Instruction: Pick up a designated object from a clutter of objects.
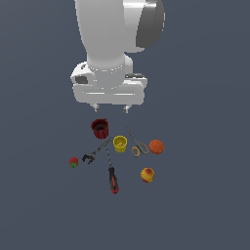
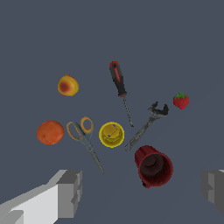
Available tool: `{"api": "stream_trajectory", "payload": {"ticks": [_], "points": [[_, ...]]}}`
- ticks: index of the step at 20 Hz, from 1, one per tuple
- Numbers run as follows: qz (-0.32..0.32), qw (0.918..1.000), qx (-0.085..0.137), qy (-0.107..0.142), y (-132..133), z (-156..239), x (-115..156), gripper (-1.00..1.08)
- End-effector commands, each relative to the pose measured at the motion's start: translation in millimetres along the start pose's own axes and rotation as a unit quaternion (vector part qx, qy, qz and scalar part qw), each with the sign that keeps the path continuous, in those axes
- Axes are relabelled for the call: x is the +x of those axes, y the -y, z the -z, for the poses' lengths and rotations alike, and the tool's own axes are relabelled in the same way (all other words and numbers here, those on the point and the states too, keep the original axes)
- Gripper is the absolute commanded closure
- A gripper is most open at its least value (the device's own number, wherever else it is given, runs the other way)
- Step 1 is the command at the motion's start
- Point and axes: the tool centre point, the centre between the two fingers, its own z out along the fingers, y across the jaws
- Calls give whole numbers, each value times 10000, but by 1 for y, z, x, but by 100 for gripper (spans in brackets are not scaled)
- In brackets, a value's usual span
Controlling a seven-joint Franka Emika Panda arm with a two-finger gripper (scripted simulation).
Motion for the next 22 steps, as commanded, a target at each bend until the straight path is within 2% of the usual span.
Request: {"api": "stream_trajectory", "payload": {"ticks": [1, 11, 22], "points": [[3, 10000, 0, 3, 0, 0, 0, -92], [-147, 9999, -8, 0, 6, -6, 2, -92], [-779, 9970, -34, -12, 31, -33, 9, -92]]}}
